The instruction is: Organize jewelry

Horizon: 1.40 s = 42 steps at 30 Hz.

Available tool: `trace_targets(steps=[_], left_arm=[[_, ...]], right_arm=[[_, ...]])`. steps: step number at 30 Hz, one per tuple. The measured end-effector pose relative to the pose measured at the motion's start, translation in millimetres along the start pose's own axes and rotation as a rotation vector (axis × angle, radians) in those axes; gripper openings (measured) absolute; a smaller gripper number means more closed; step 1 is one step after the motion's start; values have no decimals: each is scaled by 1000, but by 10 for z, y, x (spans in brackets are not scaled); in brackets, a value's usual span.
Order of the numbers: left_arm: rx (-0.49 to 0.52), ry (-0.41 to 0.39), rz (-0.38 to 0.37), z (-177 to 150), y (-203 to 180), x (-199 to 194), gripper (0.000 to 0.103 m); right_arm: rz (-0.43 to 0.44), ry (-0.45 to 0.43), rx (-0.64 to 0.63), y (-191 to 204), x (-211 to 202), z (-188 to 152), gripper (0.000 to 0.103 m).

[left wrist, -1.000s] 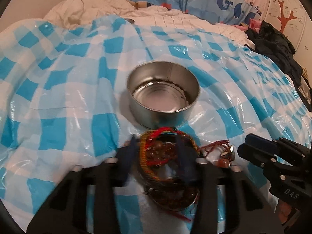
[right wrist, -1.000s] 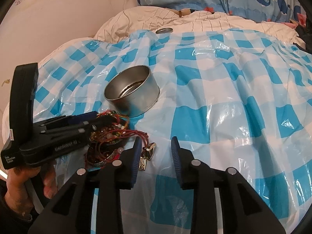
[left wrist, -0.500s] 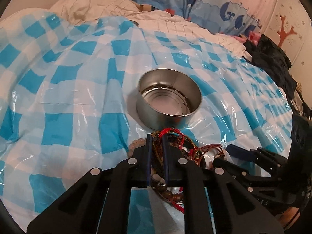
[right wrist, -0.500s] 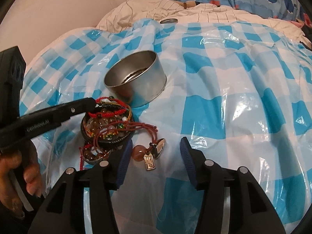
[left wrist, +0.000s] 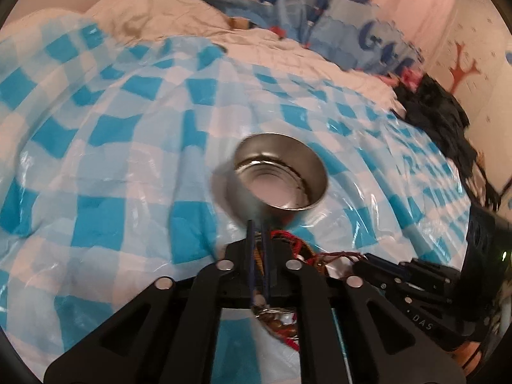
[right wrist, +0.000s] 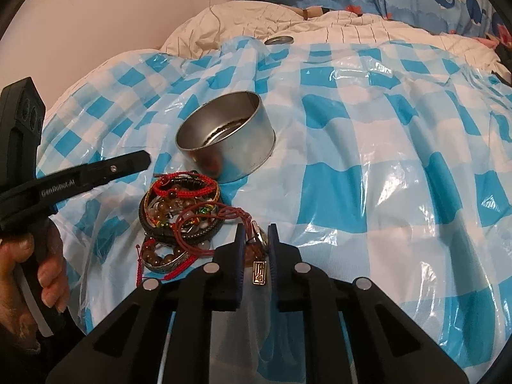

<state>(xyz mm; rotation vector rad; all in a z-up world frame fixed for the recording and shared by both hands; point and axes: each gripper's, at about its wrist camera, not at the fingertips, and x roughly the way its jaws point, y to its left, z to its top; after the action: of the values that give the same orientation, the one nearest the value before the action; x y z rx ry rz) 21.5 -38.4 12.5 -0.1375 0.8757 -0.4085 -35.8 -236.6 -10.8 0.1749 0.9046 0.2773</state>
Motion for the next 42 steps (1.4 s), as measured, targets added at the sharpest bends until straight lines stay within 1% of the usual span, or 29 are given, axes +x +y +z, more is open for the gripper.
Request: trace_targets(steps=[1,2,3,6,7,9,10,11,12,13,14,16,19,20,21,23,26,27,28,29,30,31,32,35,36,38,39,41,42], left_arm=[[28,-1,15,3,-60,34,22],[54,-2,34,-2,-118,70,36],[73,0,45,-6,-155,97,43],[123,31,82,-16,-220,243,43],[128,44,84,-28,-221,286,42],[144,63,85,-49,-226,362,25],[156,58,90,-60,-234,370,22],[177,49,96,-58,-252,374,15],[197,39,98,-51,-271,374,9],[206,33,103,-47,-284,369,9],[210,33,106,-47,-293,368,8],[231,30,122,-46,-322,351,8],[252,19,136,-25,-342,278,7],[250,16,140,-14,-334,251,7],[243,24,139,-4,-302,229,7],[222,69,137,-1,-218,240,8],[195,96,146,-20,-100,252,9],[191,97,146,-21,-77,254,11],[189,95,148,-26,-67,253,13],[188,91,150,-24,-58,255,18],[186,87,152,-25,-58,259,25],[183,81,152,-24,-60,267,29],[183,78,150,-25,-67,275,31],[205,82,143,-37,-108,329,31],[216,87,139,-41,-132,345,27],[251,85,137,-59,-183,337,14],[274,74,151,-64,-216,318,9],[290,54,156,-58,-242,272,7],[287,41,152,-47,-240,230,7]], right_arm=[[-4,2,5,-6,4,-2,30],[-12,-2,17,-25,5,-7,41],[-11,-7,32,-49,2,-9,42],[-5,-5,46,-83,22,3,42],[-5,-3,46,-84,36,3,42],[-11,3,39,-73,66,-1,42],[-17,4,33,-64,75,-2,41],[-21,6,27,-59,79,-2,37],[-23,9,19,-50,82,-4,35],[-17,11,14,-40,82,-7,28],[-11,13,4,-18,79,-11,24],[-22,4,-18,23,58,-13,20],[-20,-6,-15,18,36,-6,17],[-19,-9,-14,17,27,-3,14],[-18,-12,-14,19,19,0,14],[-17,-11,-17,26,17,1,14],[-15,-9,-6,8,22,3,14],[-16,-7,-3,1,26,6,15],[-17,-3,3,-10,34,7,26],[-27,0,13,-28,44,3,33],[-30,2,23,-47,54,-1,33],[-27,5,26,-53,63,-2,33],[-24,5,27,-56,70,-1,33],[-26,13,17,-45,97,-11,33],[-27,15,13,-36,97,-14,32],[-24,16,-4,-6,90,-11,23],[-21,12,-12,8,77,-8,21],[-22,0,-24,36,46,-7,14],[-21,-4,-25,40,37,-3,14]])
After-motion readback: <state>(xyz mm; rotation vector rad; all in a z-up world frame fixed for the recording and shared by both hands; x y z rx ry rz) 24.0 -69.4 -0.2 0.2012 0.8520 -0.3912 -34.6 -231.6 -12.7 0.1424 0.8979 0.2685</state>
